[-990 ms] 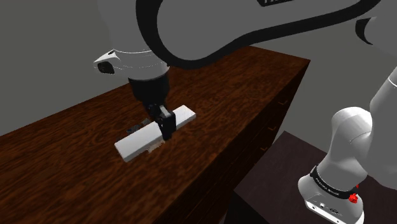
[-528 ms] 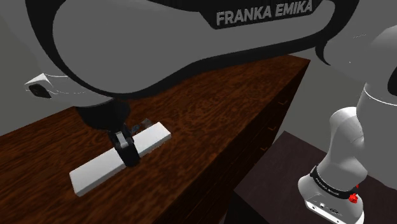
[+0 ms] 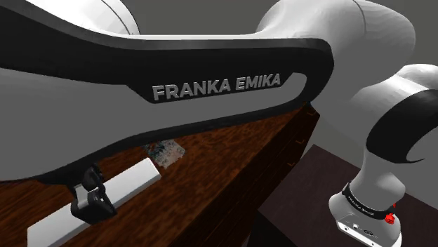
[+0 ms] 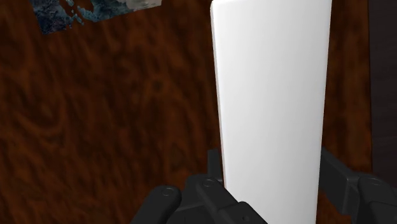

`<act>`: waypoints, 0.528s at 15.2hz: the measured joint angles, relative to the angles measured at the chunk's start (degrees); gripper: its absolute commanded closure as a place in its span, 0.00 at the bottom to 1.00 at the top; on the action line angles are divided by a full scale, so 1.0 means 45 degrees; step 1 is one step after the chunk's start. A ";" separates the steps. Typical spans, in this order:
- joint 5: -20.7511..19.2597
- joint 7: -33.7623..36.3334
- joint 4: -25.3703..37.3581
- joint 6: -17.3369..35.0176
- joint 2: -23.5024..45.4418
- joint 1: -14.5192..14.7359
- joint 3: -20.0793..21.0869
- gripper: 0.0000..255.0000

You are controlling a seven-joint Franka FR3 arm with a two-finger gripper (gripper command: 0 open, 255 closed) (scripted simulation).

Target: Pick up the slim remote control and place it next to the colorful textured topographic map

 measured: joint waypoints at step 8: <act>0.0088 0.0124 -0.2891 0.1962 -0.0923 -0.0210 0.0049 1.00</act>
